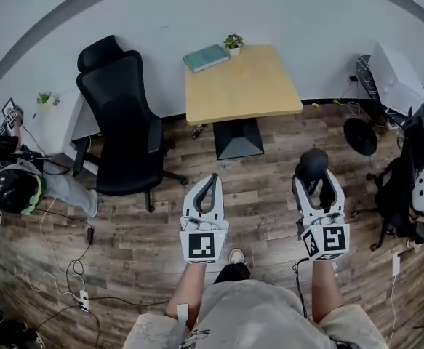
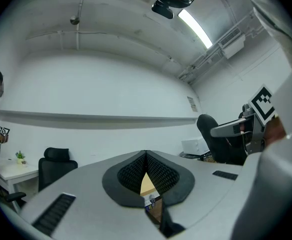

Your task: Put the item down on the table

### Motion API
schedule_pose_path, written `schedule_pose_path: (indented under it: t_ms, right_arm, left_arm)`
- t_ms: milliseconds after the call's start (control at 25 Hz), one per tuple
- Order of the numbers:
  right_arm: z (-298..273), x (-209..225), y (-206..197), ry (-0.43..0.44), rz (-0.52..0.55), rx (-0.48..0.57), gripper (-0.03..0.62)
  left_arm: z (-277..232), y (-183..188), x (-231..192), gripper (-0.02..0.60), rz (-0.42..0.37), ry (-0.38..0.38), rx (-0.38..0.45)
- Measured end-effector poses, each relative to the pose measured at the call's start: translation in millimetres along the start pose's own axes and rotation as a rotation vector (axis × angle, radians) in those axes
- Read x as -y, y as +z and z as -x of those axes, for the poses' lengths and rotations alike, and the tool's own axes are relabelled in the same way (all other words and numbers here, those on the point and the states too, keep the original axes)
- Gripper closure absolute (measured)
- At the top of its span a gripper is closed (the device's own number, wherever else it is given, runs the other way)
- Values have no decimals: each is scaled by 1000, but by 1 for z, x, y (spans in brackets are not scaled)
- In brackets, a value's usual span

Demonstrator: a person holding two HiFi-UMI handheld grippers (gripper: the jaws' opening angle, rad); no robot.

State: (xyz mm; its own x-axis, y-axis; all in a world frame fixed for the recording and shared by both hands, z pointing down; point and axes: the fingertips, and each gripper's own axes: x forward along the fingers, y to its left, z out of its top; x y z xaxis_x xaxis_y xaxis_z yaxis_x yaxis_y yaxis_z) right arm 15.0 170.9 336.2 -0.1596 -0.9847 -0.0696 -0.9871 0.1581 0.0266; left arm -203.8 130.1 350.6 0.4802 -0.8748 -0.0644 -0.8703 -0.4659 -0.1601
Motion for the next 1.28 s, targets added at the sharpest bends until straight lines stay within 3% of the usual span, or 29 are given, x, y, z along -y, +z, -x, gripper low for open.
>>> schedule_pose_path:
  t_ms: [360,720,960,1280]
  right_arm:
    - [-70,-11,-1,3,15,-9,287]
    - [-114,-4,-8,-2,12,-4,287]
    - [-147,22,-14,3,7,2,287]
    - [-218,92,-18,23,-2,0,287]
  left_arm:
    - [-34,-17,-58,575,30,27,-12]
    - [-71,-23,-85,575,15,37,9]
    - [-114,-28,-82,575,21,31,-9]
    - [-203,-32,-64,575,14,51,-39]
